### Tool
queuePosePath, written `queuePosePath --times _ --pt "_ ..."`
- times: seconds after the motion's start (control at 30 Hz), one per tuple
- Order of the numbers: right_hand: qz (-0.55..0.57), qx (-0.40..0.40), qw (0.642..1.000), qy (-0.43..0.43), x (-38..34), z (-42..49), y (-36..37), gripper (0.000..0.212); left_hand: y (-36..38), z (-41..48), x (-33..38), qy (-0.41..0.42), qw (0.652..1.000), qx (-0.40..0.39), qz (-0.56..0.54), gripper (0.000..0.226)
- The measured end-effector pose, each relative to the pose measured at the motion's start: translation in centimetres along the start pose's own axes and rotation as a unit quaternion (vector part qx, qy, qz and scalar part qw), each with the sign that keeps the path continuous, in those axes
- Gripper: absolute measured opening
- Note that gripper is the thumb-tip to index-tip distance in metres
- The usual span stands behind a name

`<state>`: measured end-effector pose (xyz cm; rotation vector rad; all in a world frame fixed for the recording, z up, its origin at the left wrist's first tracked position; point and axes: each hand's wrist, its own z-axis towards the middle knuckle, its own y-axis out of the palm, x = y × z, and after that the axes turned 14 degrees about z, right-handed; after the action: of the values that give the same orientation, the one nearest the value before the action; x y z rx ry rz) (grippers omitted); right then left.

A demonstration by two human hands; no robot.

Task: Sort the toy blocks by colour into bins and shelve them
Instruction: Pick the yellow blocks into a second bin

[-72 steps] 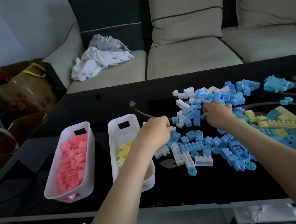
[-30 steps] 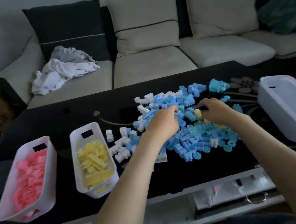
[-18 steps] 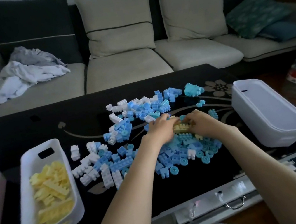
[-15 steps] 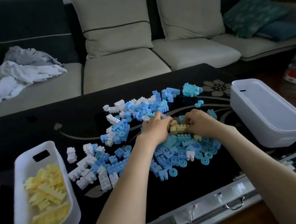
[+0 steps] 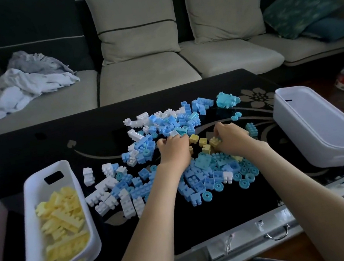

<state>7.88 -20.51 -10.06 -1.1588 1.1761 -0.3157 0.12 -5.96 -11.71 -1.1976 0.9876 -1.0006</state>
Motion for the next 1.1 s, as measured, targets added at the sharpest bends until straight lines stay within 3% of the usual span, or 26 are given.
queuePosePath --times 0.13,0.33,0.5,0.63,0.83,1.0,1.1 --pt "0.001 0.004 1.0 -0.014 -0.2 -0.2 -0.2 0.035 -0.2 -0.1 0.0 -0.016 0.999 -0.005 -0.031 0.023" --pt "0.102 -0.003 0.994 -0.024 0.1 -0.5 -1.6 0.066 -1.4 -0.5 -0.1 -0.046 0.989 0.021 -0.139 0.036" --pt "0.115 -0.01 0.993 -0.003 0.3 -0.9 -3.4 0.062 -2.2 -0.1 0.3 -0.044 0.98 0.01 -0.194 0.025" --pt "0.073 -0.074 0.994 0.039 0.6 -1.7 -5.0 0.046 -3.2 -0.2 1.6 -0.009 0.968 -0.034 -0.248 0.01" --pt "0.018 -0.195 0.979 0.05 0.6 -3.2 -5.2 0.045 -2.5 -0.1 2.7 0.014 0.987 -0.123 -0.103 0.034" --pt "0.024 -0.206 0.976 0.063 1.1 -3.0 -5.4 0.064 -2.4 0.1 2.7 0.027 0.989 -0.134 -0.057 0.033" --pt "-0.006 -0.225 0.972 0.07 1.2 -2.8 -5.2 0.062 -2.3 0.3 2.9 0.05 0.988 -0.139 -0.052 0.034"
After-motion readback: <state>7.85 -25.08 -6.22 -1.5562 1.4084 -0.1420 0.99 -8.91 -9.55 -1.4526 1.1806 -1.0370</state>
